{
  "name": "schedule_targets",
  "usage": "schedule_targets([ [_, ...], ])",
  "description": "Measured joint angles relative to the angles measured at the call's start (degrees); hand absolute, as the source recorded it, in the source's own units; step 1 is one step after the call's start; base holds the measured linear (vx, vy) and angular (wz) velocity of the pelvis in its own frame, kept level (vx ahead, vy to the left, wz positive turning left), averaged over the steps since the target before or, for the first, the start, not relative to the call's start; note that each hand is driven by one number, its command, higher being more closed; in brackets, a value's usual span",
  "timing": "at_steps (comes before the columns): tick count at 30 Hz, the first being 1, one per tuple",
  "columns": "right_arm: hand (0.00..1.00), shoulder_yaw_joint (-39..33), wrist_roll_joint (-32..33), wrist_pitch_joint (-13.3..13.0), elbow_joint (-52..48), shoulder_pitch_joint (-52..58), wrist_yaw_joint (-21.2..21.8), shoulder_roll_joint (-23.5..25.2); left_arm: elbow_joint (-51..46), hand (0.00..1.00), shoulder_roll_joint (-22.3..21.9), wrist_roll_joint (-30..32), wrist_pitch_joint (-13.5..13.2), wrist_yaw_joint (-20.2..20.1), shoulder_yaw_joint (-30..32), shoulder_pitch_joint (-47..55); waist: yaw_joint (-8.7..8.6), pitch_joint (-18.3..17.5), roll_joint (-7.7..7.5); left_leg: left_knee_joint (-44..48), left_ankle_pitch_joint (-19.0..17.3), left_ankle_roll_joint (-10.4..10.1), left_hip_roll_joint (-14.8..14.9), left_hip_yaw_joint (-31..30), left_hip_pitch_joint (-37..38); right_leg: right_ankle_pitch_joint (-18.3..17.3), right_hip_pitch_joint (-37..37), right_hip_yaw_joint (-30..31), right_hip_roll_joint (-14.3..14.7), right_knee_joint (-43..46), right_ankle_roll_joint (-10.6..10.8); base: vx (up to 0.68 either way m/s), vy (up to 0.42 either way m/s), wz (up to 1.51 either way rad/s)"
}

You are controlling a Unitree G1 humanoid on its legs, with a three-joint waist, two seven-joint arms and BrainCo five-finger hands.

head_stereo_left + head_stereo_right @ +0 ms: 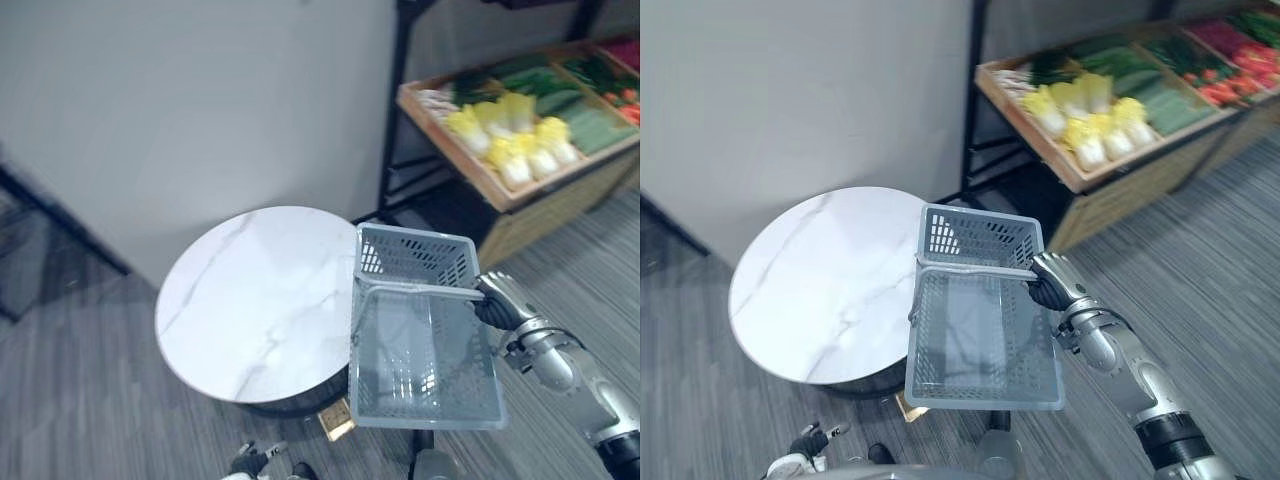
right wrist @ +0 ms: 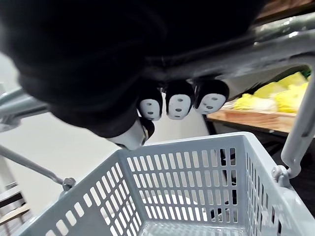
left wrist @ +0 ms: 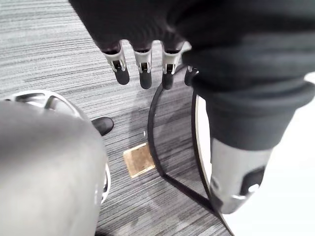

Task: Pick vegetable in the basket

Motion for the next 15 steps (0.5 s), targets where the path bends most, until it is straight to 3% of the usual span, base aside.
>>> schedule_targets([
  [1, 1.0, 1.8, 0.0, 0.1, 0.7, -2.4, -0.1, 0.9, 0.1, 0.0, 0.8, 0.3, 0.2, 0.2, 2.0, -1.0, 1.22, 0.1, -0.98, 2.5, -3.4, 3.6, -0.9, 0.0, -1.7, 3.8, -3.6, -2.0, 0.8, 0.6, -1.0, -0.05, 0.163, -2.7],
  [2, 1.0, 3.5, 0.0, 0.2, 1.4, -3.9, -0.1, 2.4, 1.3, 0.0, 0.2, 0.6, 0.3, 0.4, 4.2, -0.6, 4.02, 0.7, 0.35, -1.2, -2.0, 4.5, 1.9, 8.4, 1.8, -0.7, -3.4, -6.8, 2.5, 5.2, -3.9, -0.05, 0.135, -2.58],
  [3, 1.0, 4.9, 0.0, 0.1, 1.4, -3.9, -0.1, 2.1, 0.8, 0.0, -0.1, 0.5, 0.0, 0.7, 4.0, 0.1, 3.99, 0.2, -0.23, -2.5, -1.5, 4.2, 1.8, 10.8, 3.2, -3.9, -2.2, -11.7, 1.3, 9.6, -3.4, -0.06, 0.087, -2.19],
  [4, 1.0, 5.7, 0.0, -0.4, 1.6, -3.7, 0.0, 2.3, 0.7, 0.0, 0.2, 0.3, 0.0, 0.9, 3.6, 0.9, 3.65, -0.2, -0.76, -3.0, -1.7, 3.9, 1.4, 13.5, 4.2, -7.9, 2.3, -17.2, 0.1, 8.1, 1.6, 0.01, 0.04, -1.49],
  [5, 1.0, 5.6, 0.1, -0.3, 1.7, -4.0, 0.0, 2.5, 1.0, 0.0, 0.8, 0.4, 0.2, 1.1, 3.6, 0.3, 4.03, -0.5, -1.73, -2.8, -1.8, 3.7, 1.0, 15.6, 4.2, -8.9, 4.5, -17.8, 0.1, 4.6, 3.8, 0.0, -0.034, -1.49],
  [7, 1.0, 5.6, 0.0, -0.2, 1.8, -4.1, 0.0, 2.3, 0.9, 0.0, 0.4, 0.4, 0.4, 1.3, 3.7, -0.1, 3.73, -0.7, -2.23, -1.2, -1.5, 3.3, 1.1, 19.1, 3.6, -7.5, 6.0, -17.6, 1.7, -3.4, 6.3, 0.0, -0.067, -0.94],
  [8, 1.0, 5.6, -0.2, -0.1, 2.7, -3.7, 0.1, 2.3, 0.9, 0.0, -0.5, 0.5, 0.4, 1.2, 4.0, -0.2, 3.76, -0.7, -1.35, -0.4, -1.6, 3.3, 1.5, 20.9, 4.1, -6.3, 7.5, -16.7, 3.0, -7.6, 7.6, -0.03, -0.072, -0.61],
  [11, 1.0, 5.4, -0.2, 0.4, 3.1, -0.7, 0.1, 2.2, 1.1, 0.0, -2.1, 0.6, 0.4, 1.0, 4.5, -0.1, 3.38, -1.0, 1.47, 2.4, -2.0, 2.7, 4.2, 23.0, 5.3, -3.7, 10.4, -15.4, 6.5, -13.6, 6.8, -0.06, -0.1, -0.42],
  [13, 1.0, 5.4, -0.2, 0.4, 2.5, 1.1, 0.1, 2.4, 1.1, 0.0, -2.6, 0.6, 0.4, 0.9, 5.1, -0.1, 3.23, -1.1, 2.14, 5.5, -2.6, 2.0, 6.7, 23.4, 5.3, -3.5, 11.3, -15.0, 8.0, -14.9, 6.6, -0.08, -0.099, -0.23],
  [15, 1.0, 5.4, -0.2, 0.3, 0.6, 3.6, 0.2, 2.5, 1.4, 0.0, -3.4, 0.6, 0.4, 0.5, 6.6, -0.2, 2.72, -1.0, 2.55, 12.1, -2.5, 2.0, 11.1, 24.4, 5.4, -4.0, 12.7, -14.1, 9.9, -15.9, 5.8, -0.07, -0.084, -0.22],
])
